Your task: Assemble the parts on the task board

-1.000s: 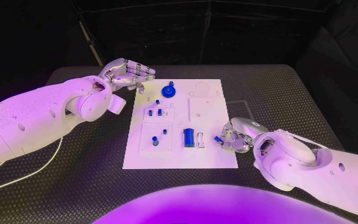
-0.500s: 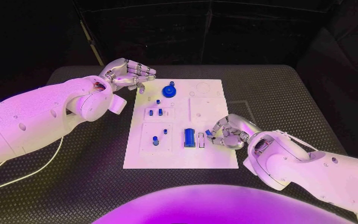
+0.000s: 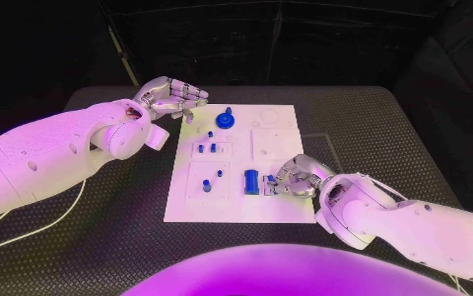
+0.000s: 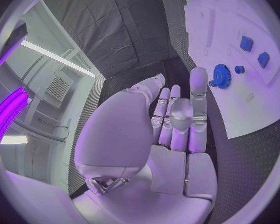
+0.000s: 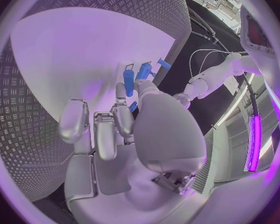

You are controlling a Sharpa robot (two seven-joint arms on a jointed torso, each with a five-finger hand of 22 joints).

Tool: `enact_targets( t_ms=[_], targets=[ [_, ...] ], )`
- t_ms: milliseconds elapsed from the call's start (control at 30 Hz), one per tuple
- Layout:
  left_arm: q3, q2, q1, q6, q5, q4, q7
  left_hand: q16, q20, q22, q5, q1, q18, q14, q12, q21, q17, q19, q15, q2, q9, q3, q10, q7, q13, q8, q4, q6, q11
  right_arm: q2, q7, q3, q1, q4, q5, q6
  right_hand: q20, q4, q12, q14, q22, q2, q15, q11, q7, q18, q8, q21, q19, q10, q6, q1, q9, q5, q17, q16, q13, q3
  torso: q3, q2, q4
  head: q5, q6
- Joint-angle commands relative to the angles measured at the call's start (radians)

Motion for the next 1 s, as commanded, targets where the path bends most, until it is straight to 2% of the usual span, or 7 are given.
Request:
enact_targets(
  t_ms=[33, 633, 700, 800, 1000],
  targets=[
    [0.001, 0.000, 0.001, 0.004, 0.004, 0.003, 0.006, 0.003, 0.001, -0.001, 0.000, -0.007, 0.015, -0.007, 0.005, -0.005, 0.000, -0.005, 0.002, 0.003, 0.000, -0.002, -0.005, 0.003, 0.001, 0.006, -0.005, 0.000, 0.002, 0.008, -0.044, 0.000, 0.002, -0.002, 0.012, 0.010, -0.001, 0.001, 0.004, 0.085, 0.001, 0.002, -0.005, -0.002, 0.000, -0.009, 0.001, 0.003, 0.007, 0.008, 0.007, -0.013, 0.001, -0.011, 0.162, 0.005, 0.001, -0.008, 0.0013, 0.000, -0.0005, 0.000, 0.000],
    [0.001, 0.003, 0.001, 0.006, 0.004, 0.001, 0.004, 0.003, 0.001, -0.001, 0.000, -0.007, 0.015, -0.007, 0.005, -0.005, 0.000, -0.005, 0.002, 0.003, 0.000, -0.002, -0.005, 0.003, 0.001, 0.006, -0.005, 0.000, 0.002, 0.036, -0.056, 0.000, 0.002, -0.013, -0.007, 0.002, -0.003, 0.003, 0.007, 0.085, 0.002, 0.005, -0.006, -0.003, -0.002, -0.009, 0.001, 0.003, 0.007, 0.012, 0.012, -0.056, 0.009, -0.039, 0.163, 0.005, 0.007, -0.040, 0.0008, 0.000, -0.0009, 0.000, 0.000],
    [0.001, 0.003, 0.001, 0.006, 0.004, 0.001, 0.004, 0.003, 0.001, -0.001, 0.000, -0.007, 0.015, -0.007, 0.005, -0.005, 0.000, -0.005, 0.002, 0.003, 0.000, -0.002, -0.005, 0.003, 0.001, 0.006, -0.005, 0.000, 0.002, 0.037, -0.054, 0.000, 0.002, -0.013, -0.007, 0.000, -0.003, 0.003, 0.007, 0.085, 0.001, 0.006, -0.006, -0.002, -0.001, -0.009, 0.001, 0.003, 0.006, 0.012, 0.012, -0.069, 0.011, -0.061, 0.162, 0.005, 0.007, -0.050, 0.0007, 0.000, -0.0003, 0.000, 0.000],
    [0.001, 0.003, 0.001, 0.007, 0.004, 0.001, 0.002, 0.003, 0.001, -0.001, 0.000, -0.007, 0.015, -0.007, 0.005, -0.005, 0.000, -0.005, 0.002, 0.003, 0.000, -0.002, -0.005, 0.003, 0.001, 0.006, -0.005, 0.000, 0.002, 0.040, -0.053, 0.000, 0.002, -0.014, -0.006, -0.003, -0.002, 0.004, 0.008, 0.085, 0.002, 0.014, -0.004, 0.000, 0.001, -0.009, -0.002, 0.002, 0.006, 0.013, 0.013, -0.108, 0.013, -0.118, 0.163, 0.005, 0.009, -0.076, 0.0006, 0.000, -0.0004, 0.000, 0.000],
    [0.001, 0.003, 0.001, 0.008, 0.004, 0.000, 0.001, 0.003, 0.001, -0.001, 0.000, -0.007, 0.015, -0.007, 0.005, -0.005, 0.000, -0.005, 0.002, 0.003, 0.000, -0.002, -0.005, 0.003, 0.001, 0.006, -0.005, 0.000, 0.002, 0.042, -0.050, 0.000, 0.002, -0.015, -0.004, -0.013, 0.001, 0.004, 0.007, 0.084, -0.001, 0.026, -0.002, 0.002, 0.002, -0.009, -0.006, 0.000, 0.004, 0.012, 0.013, -0.172, 0.018, -0.261, 0.161, 0.004, 0.010, -0.129, 0.0006, 0.000, -0.0010, 0.000, 0.000]
  ],
)
